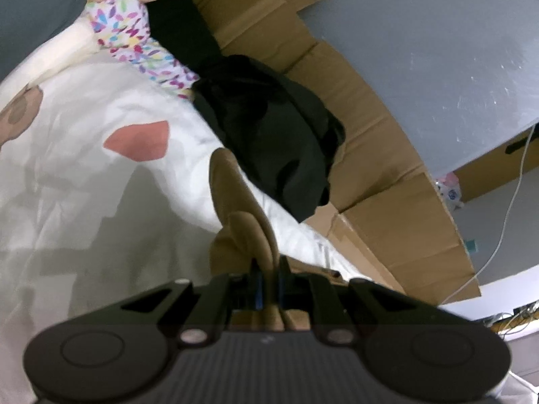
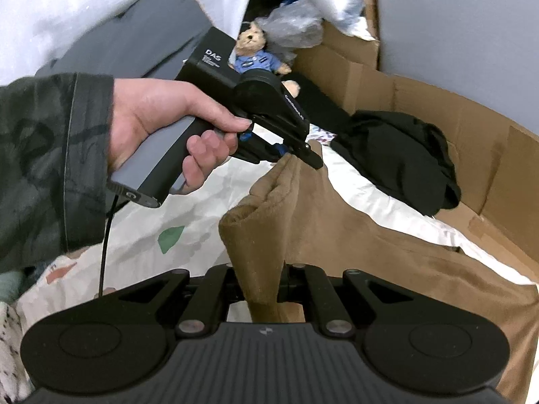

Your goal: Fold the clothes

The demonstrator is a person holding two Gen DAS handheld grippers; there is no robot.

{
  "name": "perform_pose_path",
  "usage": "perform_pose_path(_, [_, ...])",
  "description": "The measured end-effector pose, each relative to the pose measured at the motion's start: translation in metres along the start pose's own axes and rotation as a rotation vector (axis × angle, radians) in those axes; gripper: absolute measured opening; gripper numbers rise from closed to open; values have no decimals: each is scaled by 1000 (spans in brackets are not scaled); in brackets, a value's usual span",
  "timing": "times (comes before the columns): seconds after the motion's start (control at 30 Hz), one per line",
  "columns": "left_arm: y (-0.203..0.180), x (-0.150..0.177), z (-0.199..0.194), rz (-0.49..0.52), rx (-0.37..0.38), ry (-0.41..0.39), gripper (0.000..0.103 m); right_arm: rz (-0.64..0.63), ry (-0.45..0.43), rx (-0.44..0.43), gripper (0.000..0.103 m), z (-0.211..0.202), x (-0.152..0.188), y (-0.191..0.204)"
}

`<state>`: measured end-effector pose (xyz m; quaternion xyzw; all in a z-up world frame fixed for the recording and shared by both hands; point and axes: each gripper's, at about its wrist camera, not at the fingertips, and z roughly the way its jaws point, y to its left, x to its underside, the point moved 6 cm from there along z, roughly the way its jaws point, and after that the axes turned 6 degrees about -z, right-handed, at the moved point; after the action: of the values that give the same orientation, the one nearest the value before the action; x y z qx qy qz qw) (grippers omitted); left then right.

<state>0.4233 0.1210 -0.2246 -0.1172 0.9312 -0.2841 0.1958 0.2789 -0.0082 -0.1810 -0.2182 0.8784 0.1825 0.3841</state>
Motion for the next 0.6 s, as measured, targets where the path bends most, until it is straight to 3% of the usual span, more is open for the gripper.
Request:
perform_pose_path(0.33, [-34, 15, 1, 53, -21, -1, 9, 99, -86, -47, 7, -16, 29, -22])
perform_pose_path(0.6, [-58, 24, 16, 82, -12, -6, 9, 192, -105, -38, 7, -26, 40, -47])
